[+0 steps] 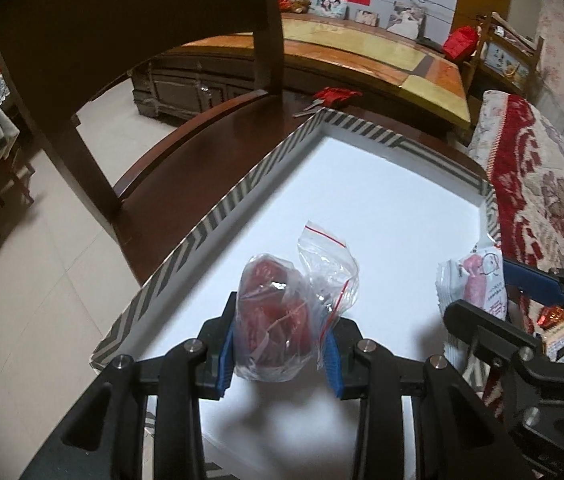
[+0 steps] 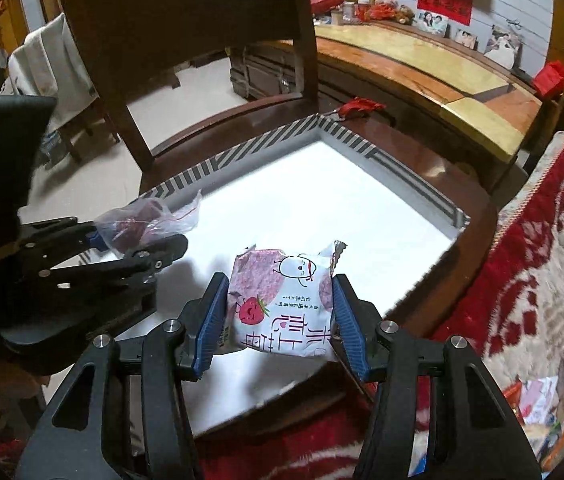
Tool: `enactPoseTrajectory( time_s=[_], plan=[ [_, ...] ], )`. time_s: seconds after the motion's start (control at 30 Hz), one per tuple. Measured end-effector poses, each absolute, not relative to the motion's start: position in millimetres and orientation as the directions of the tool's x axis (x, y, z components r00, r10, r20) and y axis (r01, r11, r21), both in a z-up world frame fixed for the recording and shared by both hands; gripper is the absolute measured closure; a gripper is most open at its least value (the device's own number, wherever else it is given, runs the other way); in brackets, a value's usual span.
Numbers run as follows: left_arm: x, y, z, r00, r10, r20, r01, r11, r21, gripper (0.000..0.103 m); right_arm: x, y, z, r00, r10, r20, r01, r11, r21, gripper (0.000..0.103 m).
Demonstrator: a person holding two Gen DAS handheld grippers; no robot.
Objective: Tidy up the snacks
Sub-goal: 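Carry the date bag and strawberry packet with both grippers over the white tray, then open left gripper dropping the date bag while right releases the strawberry packet into tray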
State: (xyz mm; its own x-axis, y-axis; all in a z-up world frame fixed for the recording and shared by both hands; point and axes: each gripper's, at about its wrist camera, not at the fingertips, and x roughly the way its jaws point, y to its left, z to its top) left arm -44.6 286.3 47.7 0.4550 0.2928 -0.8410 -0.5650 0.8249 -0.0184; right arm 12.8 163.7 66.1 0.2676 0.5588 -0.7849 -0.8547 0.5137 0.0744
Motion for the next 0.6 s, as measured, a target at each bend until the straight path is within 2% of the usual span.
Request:
enactPoseTrajectory(
  time_s=[0.5,0.53,0.6],
  plan=[
    [-37.0,293.6,27.5,0.400,0.300,-0.866,-0.591,0.807,0.006,0.062,20.4,190.4,32.8,0.207,0.502,-0.840,-0.867,0.492,0.080,0.051],
    [-36.9,293.4,27.7,0.398,0.305,-0.865,-0.593,0.805,0.010,0.061,20.4,190.7,31.8,0.216,0.499,-0.839,-0.865,0.497,0.073,0.051],
    [-36.5,293.8,27.1,0.392,0.311,-0.866,-0.597,0.802,0.018,0.052,20.3,190.9,30.4,0.222,0.490,-0.843,-0.861,0.504,0.066,0.049]
  ],
)
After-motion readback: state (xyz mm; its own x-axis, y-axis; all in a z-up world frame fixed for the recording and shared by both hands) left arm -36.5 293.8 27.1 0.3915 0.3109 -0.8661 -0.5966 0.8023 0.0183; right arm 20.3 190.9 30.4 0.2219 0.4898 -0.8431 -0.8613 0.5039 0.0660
